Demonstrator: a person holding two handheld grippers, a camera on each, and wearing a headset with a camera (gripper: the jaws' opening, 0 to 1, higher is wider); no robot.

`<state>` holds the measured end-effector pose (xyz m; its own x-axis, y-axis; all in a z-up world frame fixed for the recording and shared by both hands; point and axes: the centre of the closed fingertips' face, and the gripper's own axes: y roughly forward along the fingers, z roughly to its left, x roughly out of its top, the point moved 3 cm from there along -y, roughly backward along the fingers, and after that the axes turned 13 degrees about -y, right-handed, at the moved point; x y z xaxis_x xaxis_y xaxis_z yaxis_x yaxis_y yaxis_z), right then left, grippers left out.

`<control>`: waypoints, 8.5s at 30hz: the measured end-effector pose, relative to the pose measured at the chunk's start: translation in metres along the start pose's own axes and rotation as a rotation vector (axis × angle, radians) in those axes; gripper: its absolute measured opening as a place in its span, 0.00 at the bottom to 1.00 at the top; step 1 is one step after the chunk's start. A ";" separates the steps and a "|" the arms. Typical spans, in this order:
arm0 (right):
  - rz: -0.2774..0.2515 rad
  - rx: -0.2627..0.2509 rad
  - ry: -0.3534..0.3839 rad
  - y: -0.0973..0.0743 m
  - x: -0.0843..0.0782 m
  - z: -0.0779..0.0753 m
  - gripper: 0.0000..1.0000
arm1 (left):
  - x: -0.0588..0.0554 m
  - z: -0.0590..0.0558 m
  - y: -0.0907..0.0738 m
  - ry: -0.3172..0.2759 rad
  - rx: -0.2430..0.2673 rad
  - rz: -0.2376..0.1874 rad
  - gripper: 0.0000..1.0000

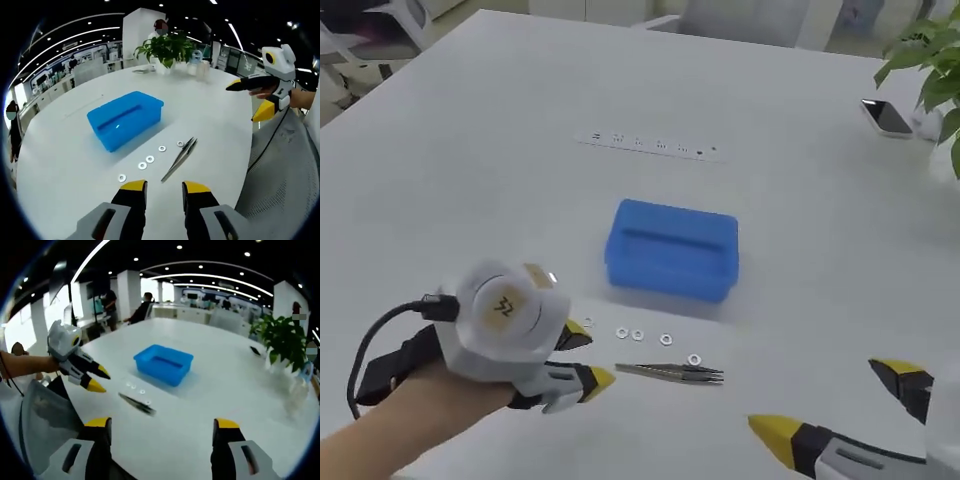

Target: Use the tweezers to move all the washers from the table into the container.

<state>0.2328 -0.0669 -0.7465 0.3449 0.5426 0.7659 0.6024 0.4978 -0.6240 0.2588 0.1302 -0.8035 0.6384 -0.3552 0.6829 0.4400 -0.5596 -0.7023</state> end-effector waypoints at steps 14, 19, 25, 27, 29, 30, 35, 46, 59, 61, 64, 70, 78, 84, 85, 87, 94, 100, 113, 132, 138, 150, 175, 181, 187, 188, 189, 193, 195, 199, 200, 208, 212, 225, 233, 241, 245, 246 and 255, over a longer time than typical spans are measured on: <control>0.022 0.030 0.006 0.006 -0.003 0.009 0.80 | -0.006 0.001 0.036 0.140 -0.056 0.079 0.09; 0.017 0.031 0.006 0.006 -0.003 0.012 0.79 | -0.009 -0.001 0.042 0.208 -0.075 0.117 0.03; 0.014 0.047 -0.018 0.005 -0.002 0.019 0.79 | -0.013 -0.009 0.041 0.265 -0.099 0.133 0.00; 0.014 0.057 -0.034 0.006 0.000 0.022 0.78 | -0.014 -0.010 0.040 0.268 -0.093 0.144 0.00; 0.006 0.068 -0.054 0.007 0.005 0.025 0.77 | -0.012 -0.013 0.034 0.273 -0.089 0.137 0.00; 0.001 0.079 -0.067 0.008 0.007 0.026 0.76 | -0.010 -0.015 0.031 0.270 -0.090 0.129 0.00; 0.007 0.187 -0.214 0.019 0.019 0.043 0.60 | 0.001 -0.028 0.007 0.237 -0.089 0.081 0.00; 0.000 0.402 -0.464 0.055 0.044 0.080 0.29 | 0.022 -0.061 -0.038 0.266 -0.099 -0.022 0.00; 0.002 0.527 -0.742 0.092 0.039 0.115 0.10 | 0.029 -0.072 -0.050 0.360 -0.103 -0.019 0.00; -0.002 0.525 -0.767 0.095 0.039 0.117 0.07 | 0.030 -0.072 -0.050 0.368 -0.109 -0.015 0.00; -0.002 0.515 -0.792 0.097 0.039 0.119 0.06 | 0.030 -0.073 -0.049 0.384 -0.107 -0.010 0.00; -0.013 0.518 -0.755 0.097 0.041 0.118 0.03 | 0.029 -0.066 -0.054 0.233 -0.025 -0.099 0.03; -0.009 0.511 -0.727 0.100 0.042 0.117 0.03 | 0.008 -0.014 -0.096 -0.167 0.289 -0.341 0.45; -0.047 0.533 -0.557 0.102 0.058 0.113 0.03 | -0.002 0.014 -0.117 -0.197 0.513 -0.419 0.78; -0.050 0.535 -0.536 0.104 0.060 0.112 0.03 | -0.001 0.014 -0.117 -0.208 0.513 -0.432 0.78; -0.054 0.523 -0.528 0.109 0.065 0.106 0.03 | -0.001 0.015 -0.117 -0.198 0.526 -0.446 0.79; -0.125 0.469 -0.458 0.133 0.096 0.092 0.03 | -0.011 0.015 -0.106 -0.197 0.511 -0.371 0.87; -0.153 0.460 -0.433 0.157 0.113 0.086 0.03 | -0.013 0.016 -0.105 -0.198 0.505 -0.356 0.84; -0.152 0.500 -0.406 0.183 0.115 0.093 0.04 | -0.018 0.019 -0.103 -0.235 0.488 -0.334 0.83; -0.132 0.495 -0.427 0.190 0.108 0.091 0.04 | -0.021 0.020 -0.101 -0.234 0.487 -0.307 0.81; -0.133 0.497 -0.424 0.189 0.108 0.090 0.04 | -0.022 0.019 -0.100 -0.231 0.487 -0.298 0.81; -0.138 0.496 -0.445 0.189 0.108 0.089 0.04 | -0.024 0.020 -0.099 -0.227 0.491 -0.281 0.80; -0.135 0.505 -0.464 0.187 0.107 0.089 0.04 | -0.027 0.022 -0.098 -0.225 0.498 -0.268 0.80; -0.145 0.498 -0.469 0.187 0.112 0.087 0.04 | -0.027 0.023 -0.099 -0.226 0.502 -0.266 0.79; -0.129 0.511 -0.450 0.187 0.113 0.087 0.03 | -0.027 0.022 -0.098 -0.226 0.502 -0.264 0.79; -0.125 0.518 -0.448 0.187 0.113 0.088 0.03 | -0.027 0.022 -0.098 -0.225 0.502 -0.263 0.79; -0.124 0.521 -0.451 0.187 0.113 0.088 0.03 | -0.027 0.022 -0.098 -0.225 0.501 -0.263 0.79; -0.125 0.509 -0.511 0.185 0.117 0.090 0.03 | -0.027 0.022 -0.097 -0.223 0.499 -0.259 0.79; -0.103 0.512 -0.538 0.187 0.116 0.090 0.03 | -0.028 0.022 -0.097 -0.224 0.499 -0.253 0.79; -0.079 0.517 -0.536 0.189 0.116 0.090 0.03 | -0.028 0.022 -0.097 -0.225 0.501 -0.251 0.79; -0.073 0.518 -0.531 0.189 0.116 0.090 0.03 | -0.028 0.022 -0.097 -0.225 0.501 -0.249 0.79; -0.098 0.499 -0.529 0.171 0.124 0.090 0.02 | -0.027 0.020 -0.096 -0.221 0.492 -0.250 0.80; -0.114 0.482 -0.526 0.158 0.132 0.083 0.02 | -0.025 0.019 -0.097 -0.210 0.489 -0.261 0.82; -0.198 0.313 -0.474 0.137 0.162 0.040 0.02 | -0.017 0.016 -0.100 -0.223 0.469 -0.331 0.91; -0.164 0.251 -0.424 0.158 0.160 0.018 0.02 | -0.014 0.015 -0.100 -0.221 0.466 -0.351 0.96; -0.105 0.256 -0.393 0.197 0.150 0.012 0.03 | -0.013 0.020 -0.104 -0.236 0.492 -0.374 0.99; -0.074 0.272 -0.381 0.208 0.145 0.010 0.03 | -0.015 0.020 -0.103 -0.236 0.494 -0.363 0.99; -0.069 0.275 -0.379 0.210 0.144 0.011 0.03 | -0.015 0.020 -0.102 -0.236 0.494 -0.360 0.99; -0.012 0.288 -0.401 0.228 0.135 0.013 0.03 | -0.017 0.021 -0.102 -0.235 0.501 -0.346 0.97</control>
<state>0.4072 0.1289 -0.7876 0.0012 0.7251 0.6886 0.3617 0.6416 -0.6763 0.2165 0.2090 -0.7472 0.5031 -0.0127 0.8641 0.8498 -0.1749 -0.4973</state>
